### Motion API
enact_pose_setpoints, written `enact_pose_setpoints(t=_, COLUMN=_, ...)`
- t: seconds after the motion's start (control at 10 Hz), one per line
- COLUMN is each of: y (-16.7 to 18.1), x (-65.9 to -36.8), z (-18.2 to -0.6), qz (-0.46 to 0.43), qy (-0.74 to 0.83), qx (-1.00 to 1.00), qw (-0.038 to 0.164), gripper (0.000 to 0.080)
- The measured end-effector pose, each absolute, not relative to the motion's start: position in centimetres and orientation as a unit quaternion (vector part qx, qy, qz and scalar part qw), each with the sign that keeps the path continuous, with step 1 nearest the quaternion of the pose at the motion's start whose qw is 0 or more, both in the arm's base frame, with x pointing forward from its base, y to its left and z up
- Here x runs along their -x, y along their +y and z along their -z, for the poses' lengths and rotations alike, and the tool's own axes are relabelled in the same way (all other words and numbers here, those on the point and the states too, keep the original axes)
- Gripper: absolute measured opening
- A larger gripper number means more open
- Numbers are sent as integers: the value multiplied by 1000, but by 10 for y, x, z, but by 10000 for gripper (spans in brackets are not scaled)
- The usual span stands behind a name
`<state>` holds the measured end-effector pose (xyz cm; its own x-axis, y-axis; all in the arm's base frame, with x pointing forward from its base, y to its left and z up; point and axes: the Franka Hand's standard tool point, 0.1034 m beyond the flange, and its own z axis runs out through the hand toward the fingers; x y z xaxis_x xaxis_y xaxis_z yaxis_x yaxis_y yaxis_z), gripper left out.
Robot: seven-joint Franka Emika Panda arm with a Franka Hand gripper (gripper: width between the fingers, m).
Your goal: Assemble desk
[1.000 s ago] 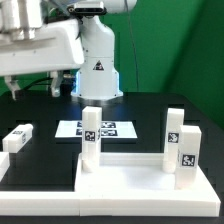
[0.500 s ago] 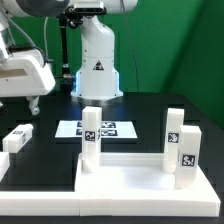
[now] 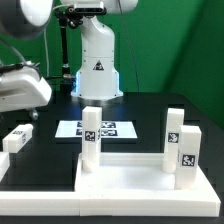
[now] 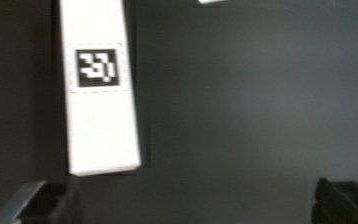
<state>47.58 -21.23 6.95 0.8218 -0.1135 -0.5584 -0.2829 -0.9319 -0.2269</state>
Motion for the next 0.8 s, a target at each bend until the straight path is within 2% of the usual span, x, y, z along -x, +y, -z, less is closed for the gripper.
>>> enact_pose_setpoints(t=0.1, y=-210, x=-481, z=-60, qz=-298, qy=89, qx=939, qw=144, gripper=649)
enact_pose_setpoints(t=0.5, y=-213, x=-480, z=-59, qz=-304, qy=93, qx=937, qw=145, gripper=649)
enact_pose_setpoints(t=0.6, y=-221, x=-466, z=-53, qz=-329, qy=94, qx=928, qw=150, gripper=649)
enact_pose_setpoints(t=0.8, y=-224, x=-462, z=-33, qz=-359, qy=113, qx=916, qw=137, gripper=649)
